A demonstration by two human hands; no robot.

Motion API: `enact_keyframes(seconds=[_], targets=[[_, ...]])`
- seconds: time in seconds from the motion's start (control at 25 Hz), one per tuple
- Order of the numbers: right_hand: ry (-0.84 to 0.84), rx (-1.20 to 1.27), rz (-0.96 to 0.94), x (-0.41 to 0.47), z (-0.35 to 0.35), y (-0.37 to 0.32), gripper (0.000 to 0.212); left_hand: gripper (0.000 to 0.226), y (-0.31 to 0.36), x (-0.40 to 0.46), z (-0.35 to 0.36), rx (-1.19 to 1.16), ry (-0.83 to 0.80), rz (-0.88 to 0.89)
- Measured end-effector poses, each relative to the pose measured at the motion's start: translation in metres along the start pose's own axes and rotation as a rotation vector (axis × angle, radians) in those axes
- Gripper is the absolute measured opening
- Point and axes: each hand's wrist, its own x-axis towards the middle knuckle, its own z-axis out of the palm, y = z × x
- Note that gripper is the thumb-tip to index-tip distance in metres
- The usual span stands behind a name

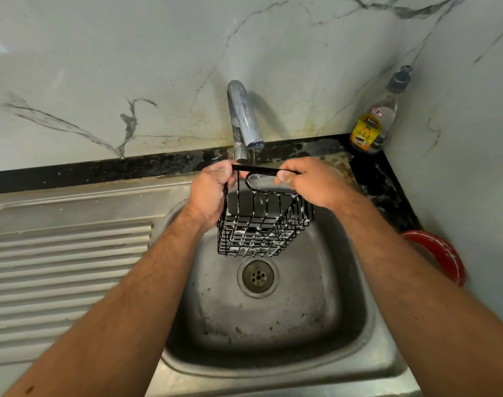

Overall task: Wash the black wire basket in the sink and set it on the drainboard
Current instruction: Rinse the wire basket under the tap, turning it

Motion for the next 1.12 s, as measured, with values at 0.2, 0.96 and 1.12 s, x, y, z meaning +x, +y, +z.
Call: enact_keyframes(seconds=[0.2,0.96,1.12], targets=[[-0.017,-0.167,-0.12,0.007,0.013,-0.017,0.015,0.042,-0.002,-0.002,-0.002,0.117,-0.015,0.022],[0.11,0.181,-0.132,-0.001,0.022,-0.013,0.031,0.027,0.018,0.002,0.009,0.392,-0.071,-0.041],[0.276,0.22,-0.096,0.002,0.033,-0.013,0.041,0.017,0.015,0.002,0.008,0.5,-0.107,-0.011]])
